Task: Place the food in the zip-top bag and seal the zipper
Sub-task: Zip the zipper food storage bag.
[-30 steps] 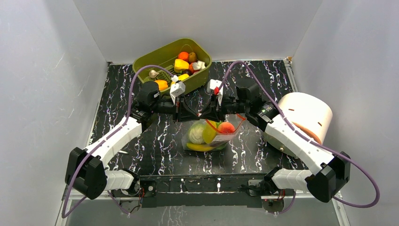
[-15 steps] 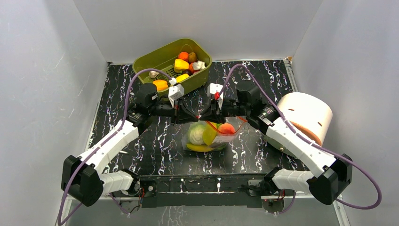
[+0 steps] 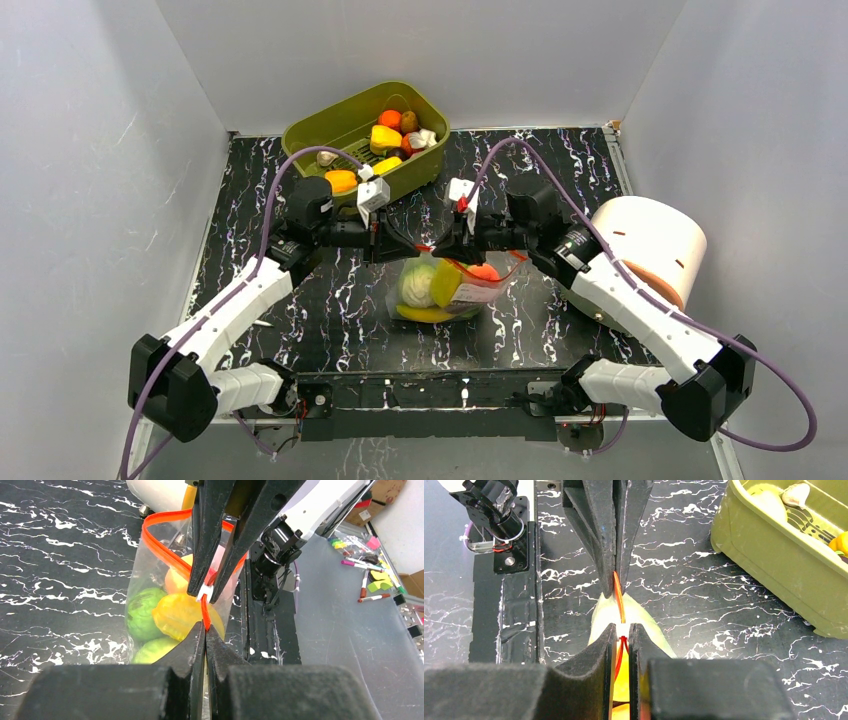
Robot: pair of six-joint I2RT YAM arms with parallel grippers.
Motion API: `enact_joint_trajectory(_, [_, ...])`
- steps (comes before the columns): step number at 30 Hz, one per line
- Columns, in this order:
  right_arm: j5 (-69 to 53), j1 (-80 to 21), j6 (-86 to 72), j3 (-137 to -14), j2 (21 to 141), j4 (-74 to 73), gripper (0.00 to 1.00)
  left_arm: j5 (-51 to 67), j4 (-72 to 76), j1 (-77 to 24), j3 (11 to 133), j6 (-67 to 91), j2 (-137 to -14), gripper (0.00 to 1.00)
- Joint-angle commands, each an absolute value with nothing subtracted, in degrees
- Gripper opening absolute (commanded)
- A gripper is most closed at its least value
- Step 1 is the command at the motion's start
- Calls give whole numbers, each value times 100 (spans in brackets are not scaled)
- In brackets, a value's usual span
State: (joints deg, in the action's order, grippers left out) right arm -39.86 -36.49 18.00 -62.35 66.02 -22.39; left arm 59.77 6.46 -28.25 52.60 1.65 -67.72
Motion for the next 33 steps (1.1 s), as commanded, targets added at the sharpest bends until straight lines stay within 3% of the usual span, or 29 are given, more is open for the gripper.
enact_joint_trajectory(1, [-3825, -3584, 1881, -6345, 6407, -2356, 0, 6095, 1395, -2804, 5254, 635, -6429, 1])
enact_joint_trajectory(4, [-4014, -3583, 1696, -6247, 6333, -1866, 0, 6314, 1541, -2804, 5201, 722, -6437, 22])
enact_joint_trajectory(8, [-4317, -3585, 1607, -6190, 6287, -1455, 0, 6831, 1591, -2803, 5195, 529, -6642, 41])
enact_joint_trajectory(15, [-4421, -3589, 1451, -6205, 6373, -1185, 0, 6965, 1804, -2804, 5097, 91, -6799, 50])
enact_joint_trajectory(18, [-4472, -3594, 1378, -6198, 6389, -1123, 0, 6989, 1824, -2802, 5124, 53, -6918, 45])
enact_joint_trajectory(28, [-4455, -3590, 1380, -6059, 6380, -1169, 0, 6707, 1893, -2804, 5138, 120, -6838, 1])
enact_joint_trajectory(33, [-4253, -3593, 1475, -6108, 6377, -1469, 0, 6280, 1581, -2804, 5128, -93, -6587, 0])
